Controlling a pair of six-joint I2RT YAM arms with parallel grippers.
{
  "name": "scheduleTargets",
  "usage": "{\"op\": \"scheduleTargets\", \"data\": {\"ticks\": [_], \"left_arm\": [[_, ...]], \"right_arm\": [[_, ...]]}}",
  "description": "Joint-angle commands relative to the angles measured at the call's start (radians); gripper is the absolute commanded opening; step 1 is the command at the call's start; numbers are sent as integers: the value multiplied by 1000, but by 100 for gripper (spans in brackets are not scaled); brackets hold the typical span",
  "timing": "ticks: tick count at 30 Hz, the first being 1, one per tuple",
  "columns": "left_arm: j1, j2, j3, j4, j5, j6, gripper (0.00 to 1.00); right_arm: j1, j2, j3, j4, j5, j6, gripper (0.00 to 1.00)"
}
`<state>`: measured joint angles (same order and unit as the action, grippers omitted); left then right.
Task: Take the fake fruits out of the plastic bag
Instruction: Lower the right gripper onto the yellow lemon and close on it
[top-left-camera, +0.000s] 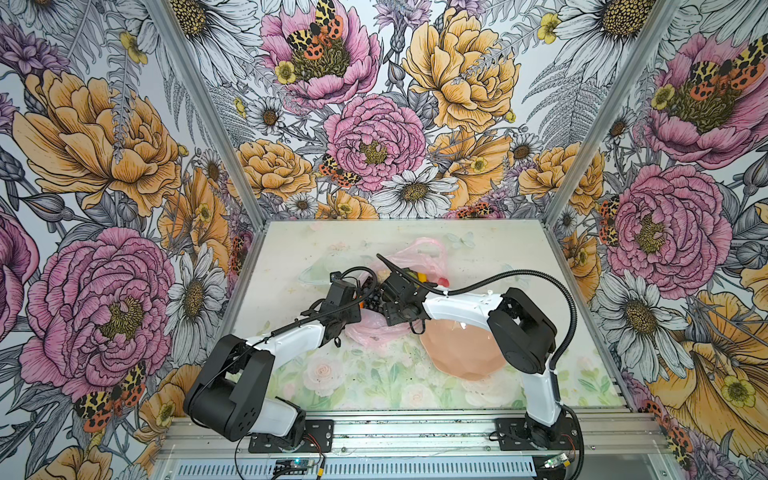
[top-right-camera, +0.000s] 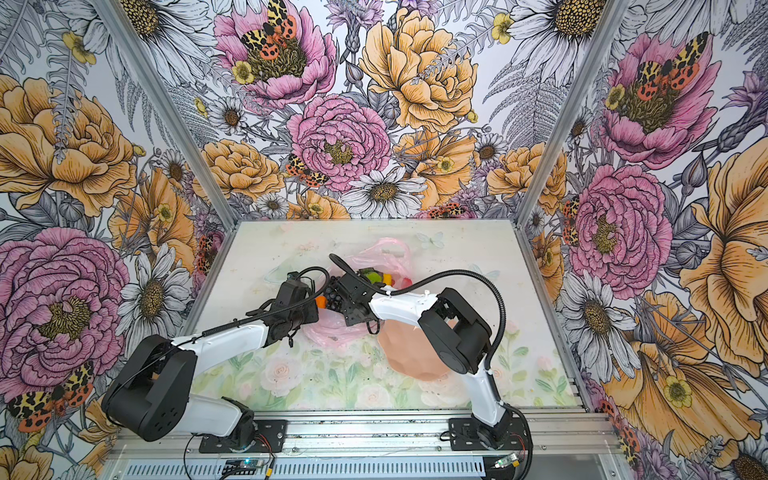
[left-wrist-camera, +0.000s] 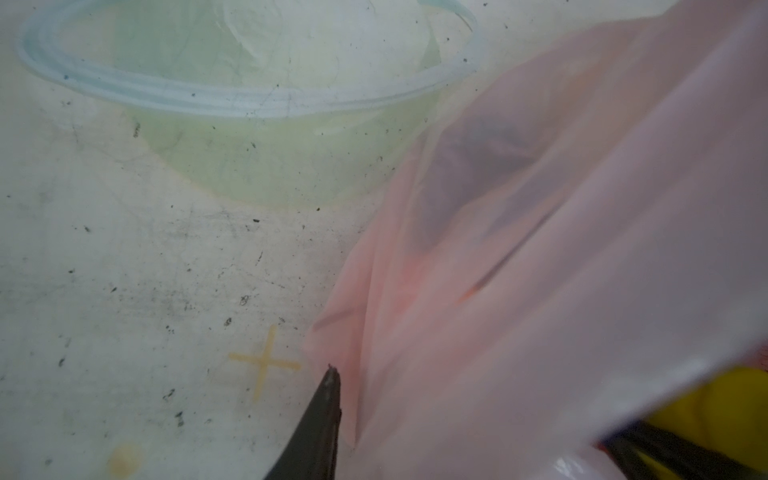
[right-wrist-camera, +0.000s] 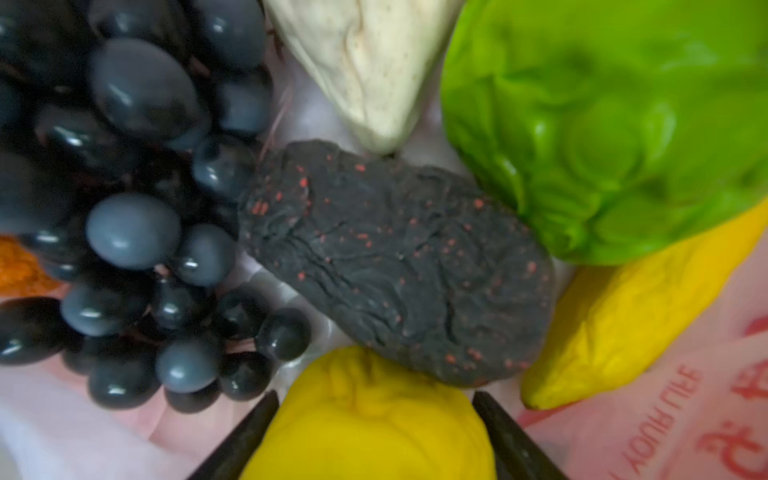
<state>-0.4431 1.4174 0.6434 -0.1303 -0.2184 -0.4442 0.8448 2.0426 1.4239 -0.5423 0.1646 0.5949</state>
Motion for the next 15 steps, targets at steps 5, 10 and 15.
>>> {"op": "scheduleTargets", "data": {"ticks": [5, 10, 15], "left_arm": [[-6, -20, 22, 5, -33, 13, 29], [-6, -18, 24, 3, -39, 15, 29], [-6, -20, 24, 1, -44, 16, 29]], "right_arm": [[0, -58, 30, -10, 16, -38, 60], [0, -91, 51, -10, 20, -59, 59], [0, -111, 59, -10, 18, -67, 59]]}}
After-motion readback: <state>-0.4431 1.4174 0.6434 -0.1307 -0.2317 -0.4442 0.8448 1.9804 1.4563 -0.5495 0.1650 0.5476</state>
